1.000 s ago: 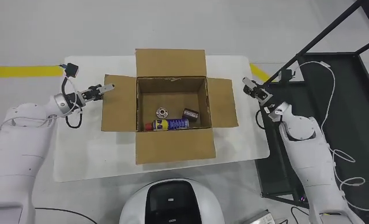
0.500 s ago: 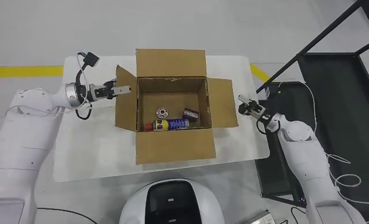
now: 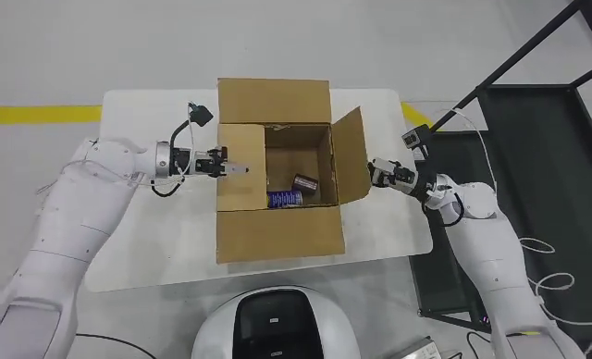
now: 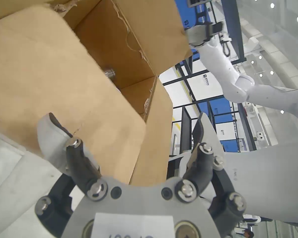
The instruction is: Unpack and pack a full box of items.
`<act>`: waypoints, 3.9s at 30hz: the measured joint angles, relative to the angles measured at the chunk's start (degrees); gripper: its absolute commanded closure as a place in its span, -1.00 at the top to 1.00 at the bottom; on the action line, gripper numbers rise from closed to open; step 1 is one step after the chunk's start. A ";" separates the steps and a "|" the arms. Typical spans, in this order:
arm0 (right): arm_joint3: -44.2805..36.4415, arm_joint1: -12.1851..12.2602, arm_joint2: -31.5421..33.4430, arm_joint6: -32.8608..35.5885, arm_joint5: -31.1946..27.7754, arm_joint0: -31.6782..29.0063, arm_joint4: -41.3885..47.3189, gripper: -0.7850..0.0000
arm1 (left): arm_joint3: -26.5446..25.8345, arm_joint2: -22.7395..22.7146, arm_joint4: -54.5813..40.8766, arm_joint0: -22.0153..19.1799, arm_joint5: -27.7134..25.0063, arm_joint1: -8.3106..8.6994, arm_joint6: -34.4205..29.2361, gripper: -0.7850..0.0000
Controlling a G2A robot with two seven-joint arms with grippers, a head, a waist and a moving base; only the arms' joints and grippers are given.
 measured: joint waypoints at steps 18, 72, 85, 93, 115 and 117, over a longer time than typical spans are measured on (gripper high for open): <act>0.50 -3.00 -15.81 -21.27 1.06 9.18 -23.51 1.00 | -0.69 -5.40 -1.30 2.27 -4.18 3.81 4.18 1.00; -5.23 0.80 -2.94 -12.43 11.19 -15.70 -14.28 1.00 | 2.87 -2.27 -4.11 -5.26 -11.86 5.58 11.83 1.00; -6.67 0.57 -5.24 -10.65 10.44 -15.42 -13.33 1.00 | 14.16 4.53 -4.70 -12.28 -13.82 2.23 13.83 1.00; -7.43 0.06 -8.33 -10.68 12.92 -14.94 -11.84 1.00 | 12.43 3.97 -0.60 -11.19 -12.25 2.50 17.67 1.00; -9.24 -2.13 -9.98 -14.12 16.69 -8.58 12.58 1.00 | 30.27 9.83 1.77 -18.79 -15.82 -5.35 25.49 1.00; -9.96 -2.24 -10.19 -15.87 16.19 -8.28 11.48 1.00 | 32.15 10.54 1.13 -19.49 -16.05 -6.46 25.04 1.00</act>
